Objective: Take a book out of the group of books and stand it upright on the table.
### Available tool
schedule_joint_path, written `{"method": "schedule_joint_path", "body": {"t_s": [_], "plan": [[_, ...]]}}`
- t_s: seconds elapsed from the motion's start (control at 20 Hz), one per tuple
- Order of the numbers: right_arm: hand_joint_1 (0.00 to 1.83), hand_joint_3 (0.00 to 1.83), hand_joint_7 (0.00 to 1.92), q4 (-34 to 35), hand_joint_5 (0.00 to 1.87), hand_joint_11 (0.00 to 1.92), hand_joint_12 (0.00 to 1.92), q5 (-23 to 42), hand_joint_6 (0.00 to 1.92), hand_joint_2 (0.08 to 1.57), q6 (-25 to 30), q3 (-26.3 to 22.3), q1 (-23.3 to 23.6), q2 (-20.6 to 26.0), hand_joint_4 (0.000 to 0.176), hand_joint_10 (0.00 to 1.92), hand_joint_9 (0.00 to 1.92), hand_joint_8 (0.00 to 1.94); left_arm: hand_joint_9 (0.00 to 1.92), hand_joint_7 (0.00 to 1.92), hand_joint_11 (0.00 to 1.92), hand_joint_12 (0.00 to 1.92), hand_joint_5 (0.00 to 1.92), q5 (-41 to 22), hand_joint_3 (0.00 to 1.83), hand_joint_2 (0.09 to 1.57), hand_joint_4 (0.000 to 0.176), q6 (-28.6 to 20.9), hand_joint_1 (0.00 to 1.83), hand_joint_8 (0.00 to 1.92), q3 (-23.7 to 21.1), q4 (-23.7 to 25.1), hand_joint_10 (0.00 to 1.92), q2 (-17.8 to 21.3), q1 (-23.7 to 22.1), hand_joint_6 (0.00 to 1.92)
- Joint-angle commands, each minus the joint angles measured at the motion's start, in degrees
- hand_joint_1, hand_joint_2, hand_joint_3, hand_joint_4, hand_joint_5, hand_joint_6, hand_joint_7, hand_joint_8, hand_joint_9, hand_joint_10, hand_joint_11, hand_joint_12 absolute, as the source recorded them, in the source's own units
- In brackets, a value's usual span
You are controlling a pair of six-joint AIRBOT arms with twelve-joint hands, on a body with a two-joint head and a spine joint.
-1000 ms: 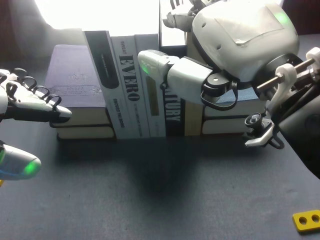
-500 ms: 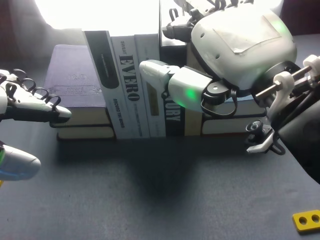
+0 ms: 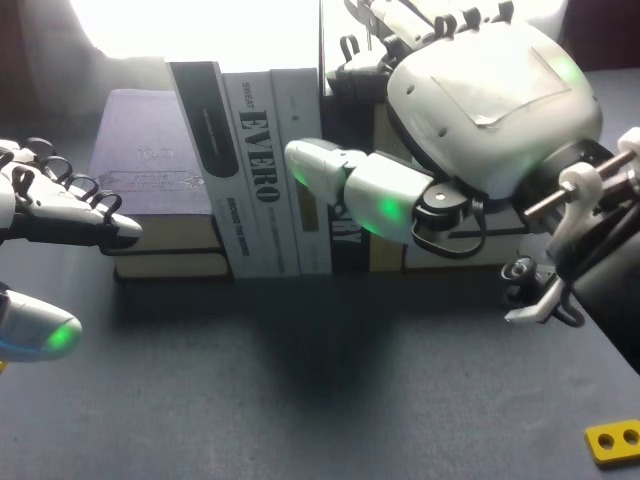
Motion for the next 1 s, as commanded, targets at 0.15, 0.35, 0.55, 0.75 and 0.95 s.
{"method": "schedule_joint_path", "body": {"t_s": [0.15,0.35,0.55,0.75,0.95], "plan": [[0.00,0.01,0.10,-3.72,0.74,0.00,0.00,3.17,0.03,1.22,-0.21,-1.97,-0.14,1.70,0.007,0.00,0.00,0.00,0.19,0.20,0.00,0.63,0.14,4.61,0.00,1.31,0.027,-0.06,0.00,0.00,0.24,0.51,0.00,0.00,-0.38,0.00],[0.00,0.01,0.13,-3.16,0.75,0.00,0.00,2.77,0.03,1.22,-1.56,-4.01,-0.64,2.73,0.000,0.00,0.00,0.01,0.20,0.21,0.00,0.67,0.14,4.61,0.00,1.32,0.028,-0.06,0.00,0.00,0.23,0.51,0.00,0.00,-0.38,0.00],[0.00,0.01,0.10,-2.38,0.72,0.00,0.00,1.51,0.01,1.22,-2.81,-7.27,-0.70,4.27,0.012,0.00,0.00,0.00,0.20,0.21,0.00,0.65,0.15,4.61,0.00,1.31,0.029,-0.06,0.00,0.01,0.22,0.51,0.01,0.00,-0.39,0.00],[0.00,0.01,0.11,-1.44,0.73,0.00,0.00,0.65,0.02,1.22,-3.34,-10.21,-1.27,5.97,0.000,0.00,0.00,0.01,0.16,0.18,0.00,0.59,0.10,4.61,0.00,1.31,0.022,-0.07,0.00,0.00,0.17,0.51,0.00,0.00,-0.39,0.00],[0.00,0.01,0.14,0.50,0.73,0.01,0.01,-0.82,0.02,1.23,-5.63,-13.63,-1.52,7.89,0.000,0.01,0.02,0.01,0.18,0.19,0.00,0.63,0.12,4.61,0.00,1.31,0.031,-0.07,0.00,0.00,0.14,0.51,0.00,0.01,-0.39,0.01]]}}
